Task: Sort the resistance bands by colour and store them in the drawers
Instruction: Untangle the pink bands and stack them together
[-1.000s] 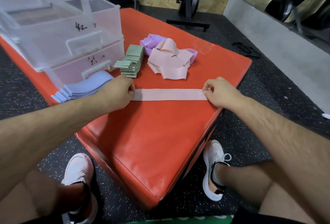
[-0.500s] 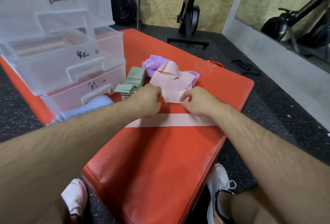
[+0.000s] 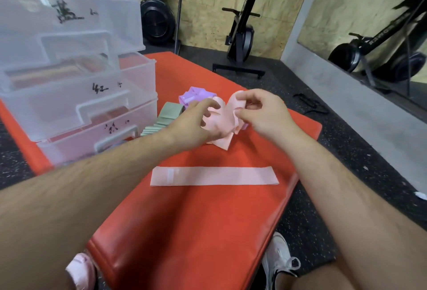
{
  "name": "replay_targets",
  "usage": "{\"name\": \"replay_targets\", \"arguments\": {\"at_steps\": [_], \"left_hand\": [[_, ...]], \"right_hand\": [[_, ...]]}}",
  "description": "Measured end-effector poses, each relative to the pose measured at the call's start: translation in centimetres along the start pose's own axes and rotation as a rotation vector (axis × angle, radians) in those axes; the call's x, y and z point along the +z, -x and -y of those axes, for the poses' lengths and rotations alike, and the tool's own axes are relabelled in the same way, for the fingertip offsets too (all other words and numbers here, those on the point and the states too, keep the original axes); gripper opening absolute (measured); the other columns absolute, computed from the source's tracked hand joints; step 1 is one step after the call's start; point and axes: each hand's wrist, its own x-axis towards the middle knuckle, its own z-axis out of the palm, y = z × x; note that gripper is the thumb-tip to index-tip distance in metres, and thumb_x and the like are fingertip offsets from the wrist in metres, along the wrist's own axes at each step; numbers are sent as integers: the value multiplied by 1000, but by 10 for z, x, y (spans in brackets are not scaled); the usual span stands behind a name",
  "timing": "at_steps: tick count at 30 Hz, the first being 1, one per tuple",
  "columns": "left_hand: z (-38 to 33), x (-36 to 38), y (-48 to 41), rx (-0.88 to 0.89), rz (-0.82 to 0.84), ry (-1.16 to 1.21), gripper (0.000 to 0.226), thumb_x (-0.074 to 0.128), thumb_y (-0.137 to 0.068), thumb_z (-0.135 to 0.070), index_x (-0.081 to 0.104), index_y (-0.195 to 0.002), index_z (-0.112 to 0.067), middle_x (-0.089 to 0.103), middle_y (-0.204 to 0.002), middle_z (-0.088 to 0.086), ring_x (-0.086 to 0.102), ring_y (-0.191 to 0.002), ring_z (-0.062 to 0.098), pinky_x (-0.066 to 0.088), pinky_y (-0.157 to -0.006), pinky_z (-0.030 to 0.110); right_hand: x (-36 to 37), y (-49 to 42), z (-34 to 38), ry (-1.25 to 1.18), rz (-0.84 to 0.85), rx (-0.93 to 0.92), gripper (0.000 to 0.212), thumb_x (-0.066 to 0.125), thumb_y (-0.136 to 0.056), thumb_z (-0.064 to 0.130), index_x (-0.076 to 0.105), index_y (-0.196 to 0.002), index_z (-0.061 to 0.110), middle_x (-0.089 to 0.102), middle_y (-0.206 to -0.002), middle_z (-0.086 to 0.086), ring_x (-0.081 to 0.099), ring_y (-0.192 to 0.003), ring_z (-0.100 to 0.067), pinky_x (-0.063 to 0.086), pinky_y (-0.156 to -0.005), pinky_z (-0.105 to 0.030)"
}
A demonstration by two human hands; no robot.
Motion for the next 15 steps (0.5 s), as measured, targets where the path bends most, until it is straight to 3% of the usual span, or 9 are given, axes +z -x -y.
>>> {"name": "replay_targets", "arguments": {"at_steps": [4,9,15], "left_hand": [[-30,-15,13,87,-95,176,66,83,-72,-48,49,-127,-41,55,-119,-11,58,-99,9,40,-68,5],[-55,-24,27,140,-153,302,64,83,-75,-44,48,-127,-37,61,-116,-11,62,-92,4,49,-73,13],[-69,-30,41,205,-214,370,40,79,-83,-30,56,-116,-32,65,-109,-14,63,-93,5,55,-78,26]], "right_hand": [[-17,16,30,-120,-82,-119,36,66,-84,2,70,-107,30,71,-109,12,67,-94,-13,56,-75,-22],[-20,27,45,-223,-136,-230,38,59,-88,-5,73,-109,23,74,-104,9,66,-88,-3,52,-82,-26],[-16,32,49,-307,-147,-230,33,62,-92,0,66,-117,22,73,-105,-1,69,-98,-14,56,-89,-35]]}}
